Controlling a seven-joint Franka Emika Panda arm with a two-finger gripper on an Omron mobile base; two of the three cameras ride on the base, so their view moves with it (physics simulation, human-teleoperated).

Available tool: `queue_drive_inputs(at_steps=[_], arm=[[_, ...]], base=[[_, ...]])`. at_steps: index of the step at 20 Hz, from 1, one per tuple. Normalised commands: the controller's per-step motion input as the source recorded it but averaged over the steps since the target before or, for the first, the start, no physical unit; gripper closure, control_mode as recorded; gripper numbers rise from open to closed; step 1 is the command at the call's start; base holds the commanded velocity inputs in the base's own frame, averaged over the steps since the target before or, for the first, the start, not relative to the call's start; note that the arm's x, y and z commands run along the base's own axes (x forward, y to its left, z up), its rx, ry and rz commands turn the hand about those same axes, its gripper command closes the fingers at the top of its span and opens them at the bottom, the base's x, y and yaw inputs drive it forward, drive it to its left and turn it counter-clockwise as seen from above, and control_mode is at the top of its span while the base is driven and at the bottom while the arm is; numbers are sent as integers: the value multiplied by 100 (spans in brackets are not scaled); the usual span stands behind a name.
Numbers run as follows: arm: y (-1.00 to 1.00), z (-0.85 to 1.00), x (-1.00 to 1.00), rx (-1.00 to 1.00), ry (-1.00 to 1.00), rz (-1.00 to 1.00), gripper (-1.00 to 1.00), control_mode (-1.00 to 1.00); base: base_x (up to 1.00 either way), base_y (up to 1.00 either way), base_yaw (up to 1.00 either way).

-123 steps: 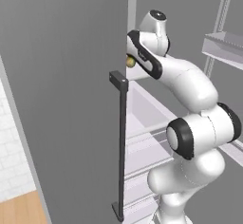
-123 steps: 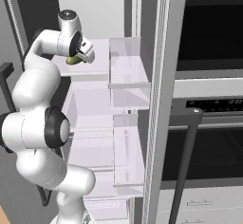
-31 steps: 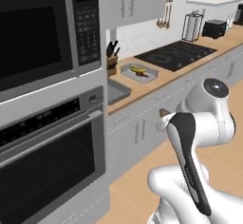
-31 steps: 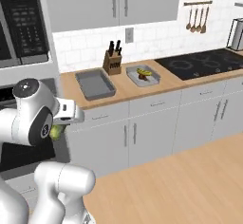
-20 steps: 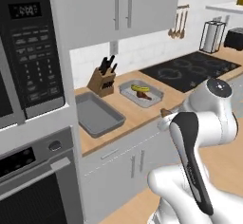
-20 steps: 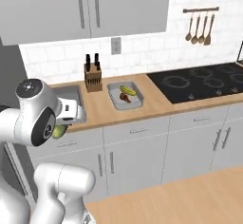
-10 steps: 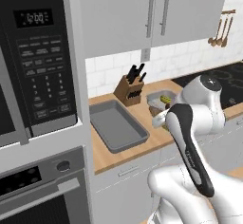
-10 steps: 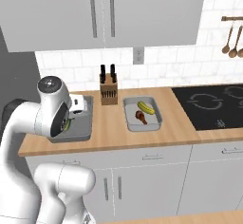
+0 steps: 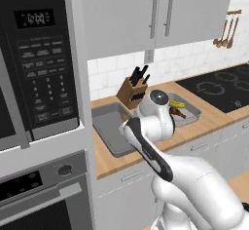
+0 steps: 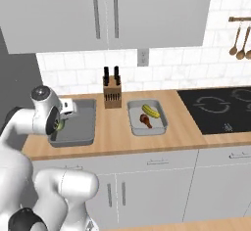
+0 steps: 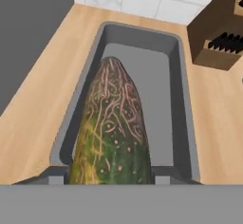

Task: Place one cucumber and one chicken drumstick in each tupperware on the nearby counter, to pack two identical lunches.

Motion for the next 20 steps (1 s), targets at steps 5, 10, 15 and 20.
queue_drive_inputs(at_steps=[5, 10, 15, 20], arm=[[15, -29, 100, -1, 1, 0, 100, -100], [0, -23, 93, 0, 2, 2, -100, -100], [5, 4, 25, 0, 1, -4, -100, -100], [-2, 35, -27, 0, 8, -11, -100, -100]], base=[[0, 0, 0], [0, 0, 0], [0, 0, 0], [0, 0, 0]])
